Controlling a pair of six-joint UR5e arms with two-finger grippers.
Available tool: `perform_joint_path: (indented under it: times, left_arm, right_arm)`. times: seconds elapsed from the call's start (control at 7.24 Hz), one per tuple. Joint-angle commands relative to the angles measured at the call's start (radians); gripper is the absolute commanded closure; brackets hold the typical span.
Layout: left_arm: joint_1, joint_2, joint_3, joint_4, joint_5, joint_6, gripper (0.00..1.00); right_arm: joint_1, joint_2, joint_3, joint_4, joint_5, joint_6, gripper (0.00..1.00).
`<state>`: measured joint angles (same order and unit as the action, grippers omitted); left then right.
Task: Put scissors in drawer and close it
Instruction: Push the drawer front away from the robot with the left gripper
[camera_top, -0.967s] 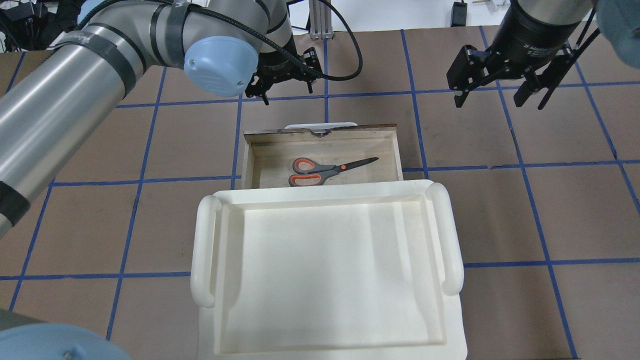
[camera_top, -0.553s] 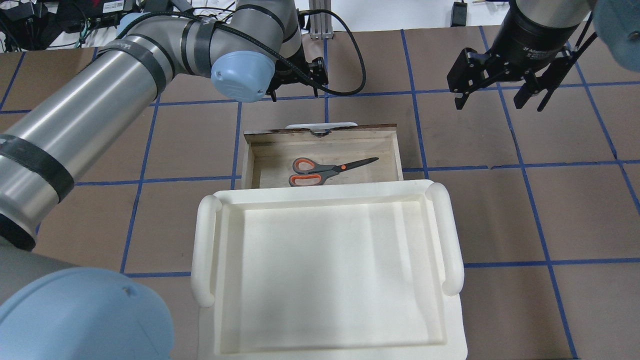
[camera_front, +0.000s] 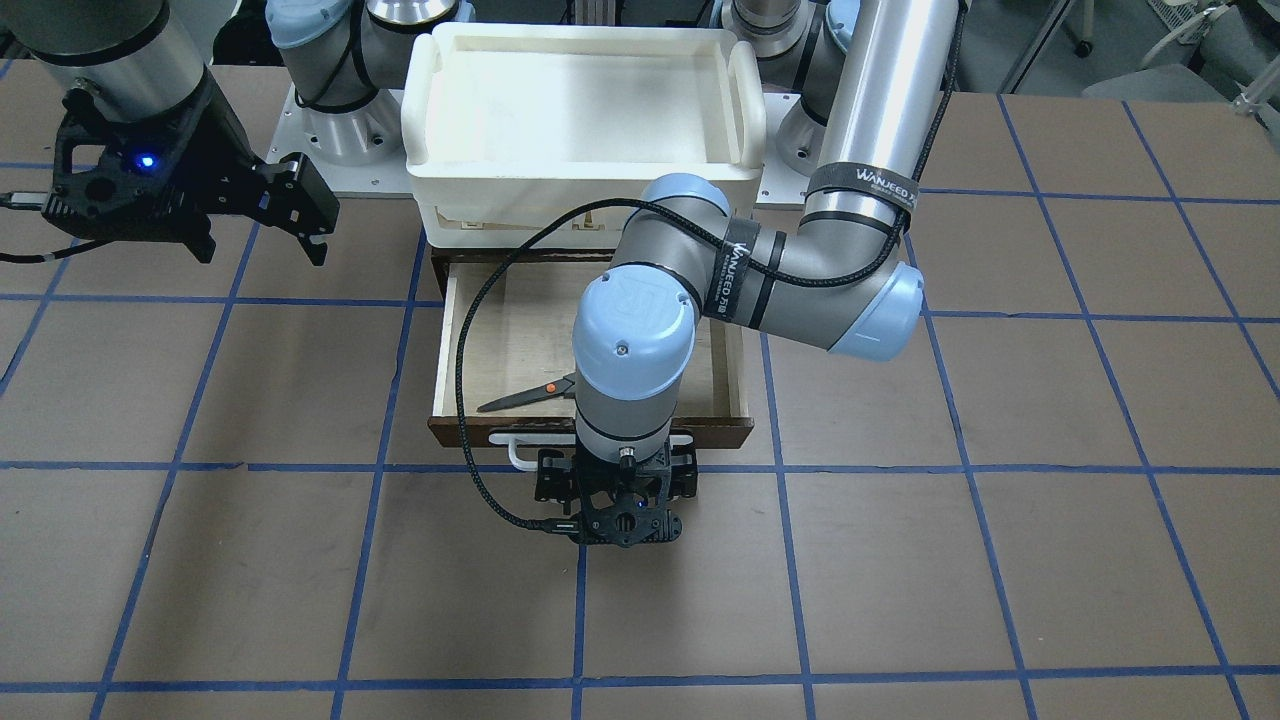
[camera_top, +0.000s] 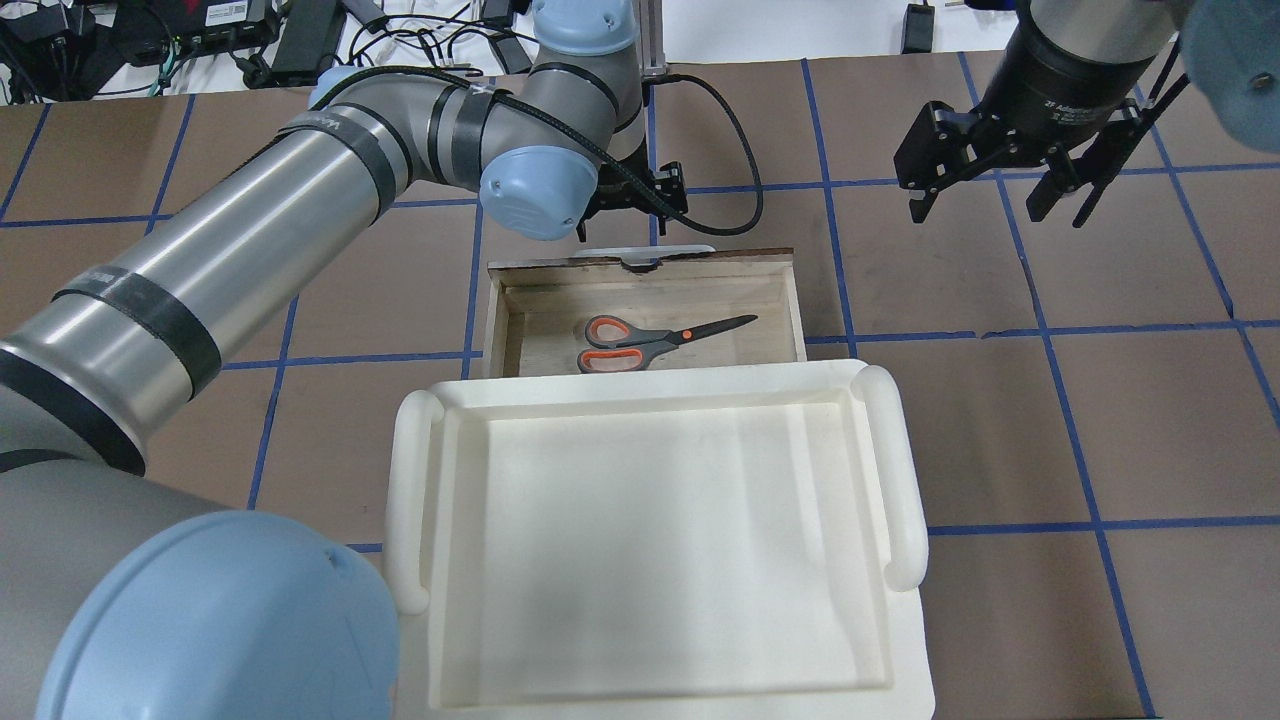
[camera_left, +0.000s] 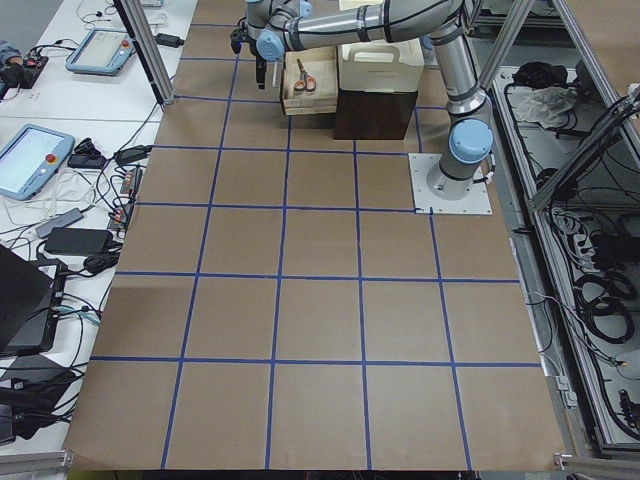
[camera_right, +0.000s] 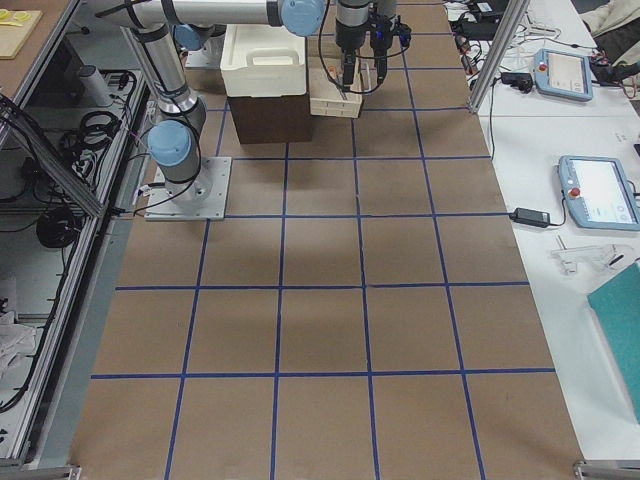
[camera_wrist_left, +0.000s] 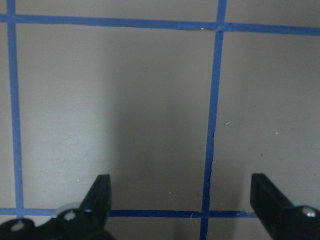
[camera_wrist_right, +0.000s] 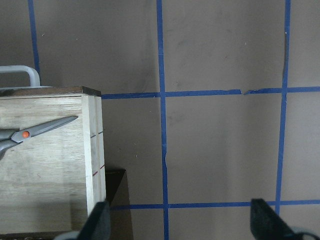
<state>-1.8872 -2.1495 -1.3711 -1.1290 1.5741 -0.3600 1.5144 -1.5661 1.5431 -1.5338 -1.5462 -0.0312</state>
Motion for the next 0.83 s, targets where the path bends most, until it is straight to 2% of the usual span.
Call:
perform_joint_path:
  times: [0.0,0.41,0.69]
  left_arm:
    - [-0.009,0.008,-0.044,0.003,0.000,-0.019,0.00]
    - [-0.047,0.075,-0.060,-0.127,0.000,-0.014,0.00]
    - [-0.056,0.111,-0.101,-0.164,-0.011,-0.008,0.00]
  right_arm:
    - [-0.002,0.000,0.000,0.000,0.000,0.000,0.00]
    - [-0.002,0.001,0.000,0.001,-0.002,-0.001,0.00]
    - [-0.002,0.000,0.000,0.001,-0.002,-0.001,0.00]
